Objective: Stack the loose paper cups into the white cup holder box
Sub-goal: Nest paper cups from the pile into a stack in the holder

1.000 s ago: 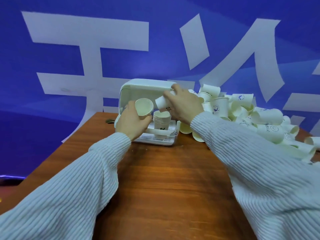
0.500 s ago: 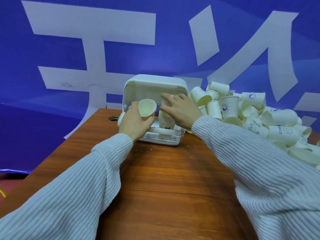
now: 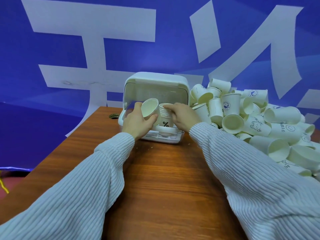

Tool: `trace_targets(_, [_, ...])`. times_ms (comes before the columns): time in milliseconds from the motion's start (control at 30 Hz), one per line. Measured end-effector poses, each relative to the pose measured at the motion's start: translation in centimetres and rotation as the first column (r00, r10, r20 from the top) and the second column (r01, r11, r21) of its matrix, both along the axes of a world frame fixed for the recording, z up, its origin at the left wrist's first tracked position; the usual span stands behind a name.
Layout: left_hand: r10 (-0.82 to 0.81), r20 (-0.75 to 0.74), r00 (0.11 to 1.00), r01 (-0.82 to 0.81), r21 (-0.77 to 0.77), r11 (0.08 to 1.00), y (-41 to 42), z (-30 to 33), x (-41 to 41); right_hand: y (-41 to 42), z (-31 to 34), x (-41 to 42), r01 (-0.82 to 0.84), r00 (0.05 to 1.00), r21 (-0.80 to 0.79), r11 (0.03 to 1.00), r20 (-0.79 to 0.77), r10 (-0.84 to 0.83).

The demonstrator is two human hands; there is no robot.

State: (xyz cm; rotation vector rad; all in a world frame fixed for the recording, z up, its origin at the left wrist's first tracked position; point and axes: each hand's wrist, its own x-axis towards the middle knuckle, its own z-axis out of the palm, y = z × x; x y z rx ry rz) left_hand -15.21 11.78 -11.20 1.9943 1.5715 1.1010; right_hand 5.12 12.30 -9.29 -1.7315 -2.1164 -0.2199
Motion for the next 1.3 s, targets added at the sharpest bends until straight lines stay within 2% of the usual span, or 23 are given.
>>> trace_targets(167, [-0.017, 0.029, 0.999, 0.018, -0.008, 1.0, -0.5, 0.1, 0.5, -0.3, -0.2, 0.2, -0.027, 0.999, -0.002, 1.0, -0.029, 0.027])
trace_targets(267, [-0.017, 0.05, 0.999, 0.017, 0.005, 1.0, -1.1, 0.2, 0.7, -0.4, 0.0, 0.1, -0.012, 0.991, -0.026, 1.0, -0.131, 0.009])
trace_targets(367, [-0.027, 0.066, 0.997, 0.027, 0.0, 1.0, -1.5, 0.4, 1.0, -0.5, 0.4, 0.1, 0.004, 0.993, -0.052, 0.999, -0.118, -0.011])
trace_targets(500, [-0.036, 0.182, 0.983, 0.037, -0.004, 0.999, -0.8, 1.8, 1.0, -1.2, 0.5, 0.5, 0.012, 0.992, -0.107, 0.994, -0.124, -0.025])
trace_targets(700, [-0.069, 0.332, 0.941, 0.043, 0.085, 0.995, -0.2, 5.4, 2.8, -1.8, 0.0, 1.6, -0.031, 0.994, -0.071, 0.997, -0.11, 0.023])
trace_targets(800, [-0.077, 0.245, 0.967, 0.055, 0.096, 0.994, 0.4, 5.9, 4.2, -1.7, -0.6, 2.1, -0.037, 0.99, -0.075, 0.997, -0.138, 0.026])
trace_targets(900, [-0.066, 0.125, 0.99, 0.053, 0.108, 0.993, 0.6, 5.6, 5.2, -1.7, -0.8, 2.6, -0.029, 0.958, -0.063, 0.998, -0.287, 0.009])
trace_targets(967, [-0.058, 0.086, 0.995, 0.049, 0.106, 0.993, 0.7, 5.8, 5.6, -1.7, -0.9, 2.9, -0.023, 0.943, -0.078, 0.997, -0.334, -0.004])
trace_targets(1200, [-0.088, 0.128, 0.988, 0.071, 0.126, 0.989, 1.1, 6.1, 6.5, -1.6, -1.4, 3.7, -0.022, 0.957, -0.109, 0.994, -0.291, -0.01])
trace_targets(1300, [-0.102, 0.042, 0.994, 0.095, 0.133, 0.987, 1.3, 5.5, 6.7, -1.6, -1.7, 3.6, -0.017, 0.95, -0.114, 0.993, -0.31, -0.02])
